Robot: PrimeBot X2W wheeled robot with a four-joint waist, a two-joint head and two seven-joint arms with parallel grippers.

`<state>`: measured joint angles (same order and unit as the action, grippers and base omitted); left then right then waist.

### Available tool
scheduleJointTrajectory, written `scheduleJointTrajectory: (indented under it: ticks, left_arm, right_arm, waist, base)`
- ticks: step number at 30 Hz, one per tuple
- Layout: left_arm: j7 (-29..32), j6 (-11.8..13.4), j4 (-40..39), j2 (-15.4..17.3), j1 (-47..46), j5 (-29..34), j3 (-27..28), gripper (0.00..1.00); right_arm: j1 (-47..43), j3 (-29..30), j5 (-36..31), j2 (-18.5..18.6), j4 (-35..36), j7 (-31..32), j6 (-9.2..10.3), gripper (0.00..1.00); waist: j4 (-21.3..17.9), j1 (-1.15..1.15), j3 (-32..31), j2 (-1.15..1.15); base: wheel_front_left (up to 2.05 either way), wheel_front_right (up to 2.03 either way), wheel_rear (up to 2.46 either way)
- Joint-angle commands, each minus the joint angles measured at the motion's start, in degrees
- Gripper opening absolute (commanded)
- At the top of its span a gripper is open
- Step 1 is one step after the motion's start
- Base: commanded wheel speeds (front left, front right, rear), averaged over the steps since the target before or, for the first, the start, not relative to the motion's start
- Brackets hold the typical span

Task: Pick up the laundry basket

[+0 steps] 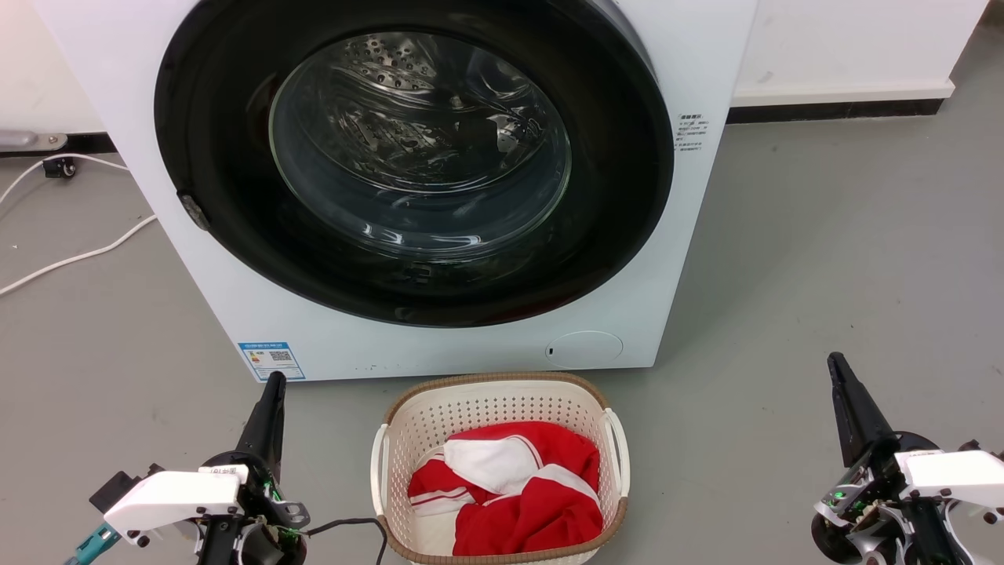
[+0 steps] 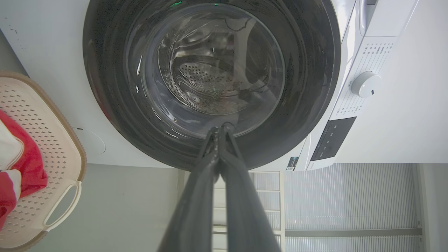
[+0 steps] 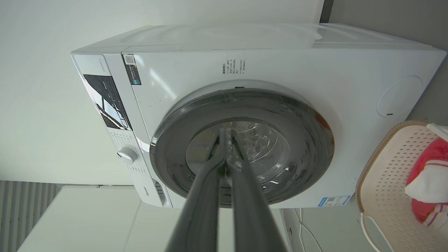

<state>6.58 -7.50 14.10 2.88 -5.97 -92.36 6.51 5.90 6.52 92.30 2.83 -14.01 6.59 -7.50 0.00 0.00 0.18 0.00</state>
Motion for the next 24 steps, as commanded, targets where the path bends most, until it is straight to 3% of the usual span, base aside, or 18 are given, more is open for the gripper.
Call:
scheduleJointTrajectory:
  ticks: [1,23,24]
  left_arm:
    - [0.1,-0.1,0.0,-0.1,-0.5,-0.1,0.1,0.00]
    - [0.1,-0.1,0.0,-0.1,-0.5,-0.1,0.1,0.00]
    - [-0.1,0.0,0.1,0.0,0.1,0.0,0.0,1.00]
  right_arm:
    - [0.6,0.1,0.2,0.1,0.0,0.1,0.02,0.00]
    - [0.6,0.1,0.2,0.1,0.0,0.1,0.02,0.00]
    - [-0.1,0.0,0.0,0.0,-0.1,-0.1,-0.01,1.00]
  waist:
    - [0.0,0.00,0.0,0.00]
    - [0.0,0.00,0.0,0.00]
    - [0.0,0.00,0.0,0.00]
  base:
    - [0.00,0.00,0.00]
    - [0.00,0.00,0.00]
    - [0.00,0.00,0.00]
